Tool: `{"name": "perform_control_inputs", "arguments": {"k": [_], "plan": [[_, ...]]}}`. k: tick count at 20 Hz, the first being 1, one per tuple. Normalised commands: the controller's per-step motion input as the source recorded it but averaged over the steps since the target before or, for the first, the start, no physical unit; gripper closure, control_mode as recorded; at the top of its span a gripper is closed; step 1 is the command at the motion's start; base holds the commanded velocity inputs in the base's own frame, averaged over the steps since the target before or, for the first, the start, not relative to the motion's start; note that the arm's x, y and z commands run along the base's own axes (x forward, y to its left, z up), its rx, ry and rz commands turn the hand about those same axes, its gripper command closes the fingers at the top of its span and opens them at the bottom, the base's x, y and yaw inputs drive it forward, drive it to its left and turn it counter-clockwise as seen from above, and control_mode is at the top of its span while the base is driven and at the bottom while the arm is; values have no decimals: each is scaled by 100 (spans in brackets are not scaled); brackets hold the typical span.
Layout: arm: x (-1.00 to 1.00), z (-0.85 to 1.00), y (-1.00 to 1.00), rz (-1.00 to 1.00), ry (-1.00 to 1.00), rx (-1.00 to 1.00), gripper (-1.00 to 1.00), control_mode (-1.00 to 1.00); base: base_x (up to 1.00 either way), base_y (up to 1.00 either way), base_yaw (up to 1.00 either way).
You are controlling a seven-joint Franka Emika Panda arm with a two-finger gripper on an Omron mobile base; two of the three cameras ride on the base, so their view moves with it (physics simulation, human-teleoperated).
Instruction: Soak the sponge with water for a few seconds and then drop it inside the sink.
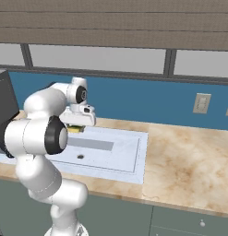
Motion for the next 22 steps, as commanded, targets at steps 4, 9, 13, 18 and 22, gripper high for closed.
{"name": "perform_control_inputs", "arguments": {"k": [4, 9, 13, 18, 22], "plan": [[0, -37, 0, 9, -20, 0, 100, -100, 0, 0, 0], [0, -34, 0, 8, -26, 0, 100, -100, 0, 0, 0], [1, -18, 0, 7, -25, 0, 100, -100, 0, 0, 0], [7, -12, 0, 7, -20, 0, 100, -100, 0, 0, 0], [23, -2, -7, 7, -3, 0, 100, -100, 0, 0, 0]]}}
